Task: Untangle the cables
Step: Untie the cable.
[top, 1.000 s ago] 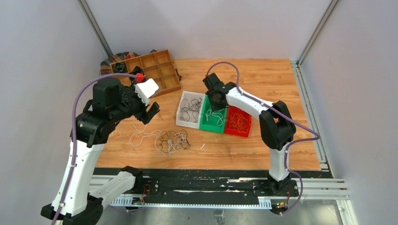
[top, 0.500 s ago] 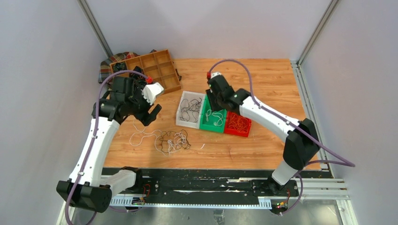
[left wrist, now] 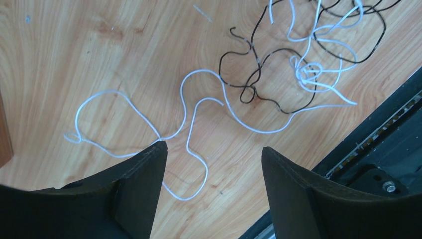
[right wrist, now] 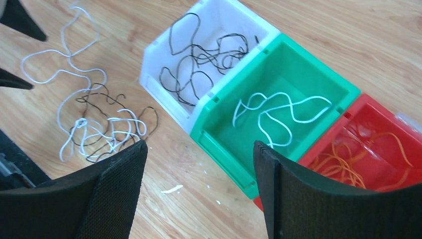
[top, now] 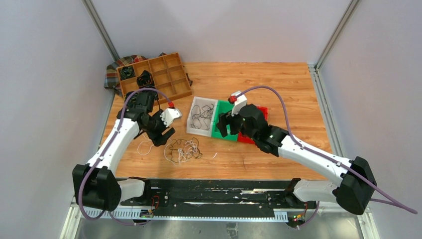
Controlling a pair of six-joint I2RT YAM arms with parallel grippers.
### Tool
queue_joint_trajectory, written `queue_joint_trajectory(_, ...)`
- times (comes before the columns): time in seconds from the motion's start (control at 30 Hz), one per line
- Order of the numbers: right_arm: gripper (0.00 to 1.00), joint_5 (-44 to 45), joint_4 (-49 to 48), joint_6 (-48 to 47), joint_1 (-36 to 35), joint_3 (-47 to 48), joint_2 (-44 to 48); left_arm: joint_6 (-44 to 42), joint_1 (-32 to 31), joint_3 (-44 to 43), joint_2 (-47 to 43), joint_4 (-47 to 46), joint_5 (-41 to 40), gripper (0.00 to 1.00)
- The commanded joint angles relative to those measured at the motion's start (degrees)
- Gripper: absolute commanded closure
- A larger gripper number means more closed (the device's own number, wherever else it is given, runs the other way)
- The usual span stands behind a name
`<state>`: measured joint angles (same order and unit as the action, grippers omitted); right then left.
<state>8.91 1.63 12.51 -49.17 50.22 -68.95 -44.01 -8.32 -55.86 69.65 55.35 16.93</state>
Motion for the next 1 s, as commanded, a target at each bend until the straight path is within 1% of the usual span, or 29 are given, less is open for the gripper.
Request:
queue_joint_trajectory(0.0,0.22,-5.54,-6.97,-0.35,0.26,-1.96,-0.88,-0.27,0.41,0.43,1.22,-4.12,7.05,0.25)
queue_joint_trajectory(0.03,0.23,-6.01,-6.10,-0.15,0.25,-2.09,-1.20,1.21,0.24,0.66,1.79,-5.09,8.33,0.25)
queue_joint_trajectory(0.1,0.29,-7.32,-5.91,0.82,0.23,-2.42,-1.61,2.37,-0.75,1.19,3.15,-6.57,9.47,0.25)
queue_joint_trajectory(0.23,0.39,-8.26,-7.71,2.27,-0.47,-4.02,-0.79,4.64,-3.96,2.68,6.40,-10.65,8.69,0.28)
queue_joint_trajectory(0.43,0.44,-8.11,-11.01,2.68,-0.82,-8.16,2.44,8.43,-6.45,3.90,10.87,-16.51,8.46,0.35)
queue_joint_trajectory(0.53,0.45,-8.19,-10.82,2.54,-0.88,-8.57,3.13,9.90,-6.96,4.30,12.70,-19.09,7.25,0.43)
queue_joint_trajectory(0.63,0.45,-8.28,-10.63,2.01,-1.18,-8.18,3.29,10.84,-7.06,4.32,13.65,-20.23,7.02,0.58)
queue_joint_trajectory(0.73,0.45,-7.57,-10.03,1.36,-1.54,-7.32,3.08,11.14,-7.16,5.35,13.48,-21.95,6.14,0.67)
queue_joint_trajectory(0.9,0.37,-6.13,-7.88,1.53,-1.72,-4.45,1.32,11.32,-7.41,6.84,13.21,-22.94,6.93,0.82)
queue_joint_trajectory(0.97,0.32,-5.46,-8.18,1.54,-1.72,-4.29,1.41,11.83,-7.57,6.81,12.28,-21.89,7.85,0.87)
